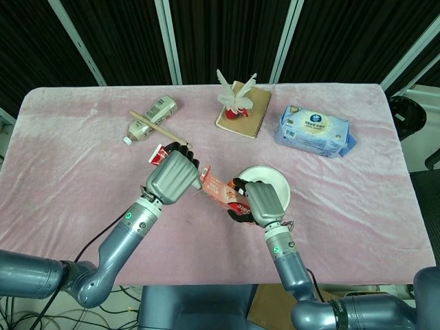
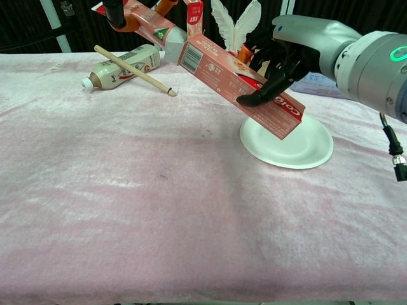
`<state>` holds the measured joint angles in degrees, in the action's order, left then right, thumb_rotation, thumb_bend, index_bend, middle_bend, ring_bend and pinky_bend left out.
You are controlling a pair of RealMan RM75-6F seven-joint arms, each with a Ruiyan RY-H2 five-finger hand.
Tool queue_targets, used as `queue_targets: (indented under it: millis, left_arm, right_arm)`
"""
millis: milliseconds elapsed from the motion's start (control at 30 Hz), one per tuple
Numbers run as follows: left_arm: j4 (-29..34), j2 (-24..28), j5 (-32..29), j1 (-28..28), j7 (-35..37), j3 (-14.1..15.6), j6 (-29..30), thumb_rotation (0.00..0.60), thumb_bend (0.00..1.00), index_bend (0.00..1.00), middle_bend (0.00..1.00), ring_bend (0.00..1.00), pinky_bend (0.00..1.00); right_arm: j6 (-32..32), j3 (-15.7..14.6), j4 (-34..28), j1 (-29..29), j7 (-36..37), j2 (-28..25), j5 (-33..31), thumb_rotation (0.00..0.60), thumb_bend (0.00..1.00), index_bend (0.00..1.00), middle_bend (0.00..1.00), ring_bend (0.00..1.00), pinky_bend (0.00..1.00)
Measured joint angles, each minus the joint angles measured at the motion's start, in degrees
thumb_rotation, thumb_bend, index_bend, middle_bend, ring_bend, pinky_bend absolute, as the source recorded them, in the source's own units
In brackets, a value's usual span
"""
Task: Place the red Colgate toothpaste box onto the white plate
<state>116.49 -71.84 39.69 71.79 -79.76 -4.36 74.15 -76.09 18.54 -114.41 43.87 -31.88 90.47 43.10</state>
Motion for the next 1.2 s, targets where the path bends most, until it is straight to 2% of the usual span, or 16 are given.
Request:
queue_targets:
  millis: [767,1067,1200]
  left_arm:
    - [-1.1,-1.98,0.04,1.37,-2.15,-0.17,0.59,0.6,0.38,0.52,0.45,0.38,0.46]
    - [-1.54,-2.91,3.15,3.49,-5.27,-0.41,0.47,0.6,0.38,0.52,0.45,0.38,0.46]
    - [-1.86,-2.95,5.85,4.38,-6.09,-0.62,0.25,0.6,0.38,0.5,0.41,0.34,0.43]
  right_arm:
    - [0.36,0.24,-1.02,-0.23,1.26,-1.03,0.19,0.6,0.34,0.5,0.56,0.47,0.38]
    - [0.26,0.63,-1.67,-0.38,2.19,-1.44,0.5,0.6,0.35,0.5,0.56,0.47,0.38]
    - [-0.07,1.2,-1.84,-0.62,3.43,-1.22,0.48,0.6,0.35,0.49,0.56,0.47,0.38]
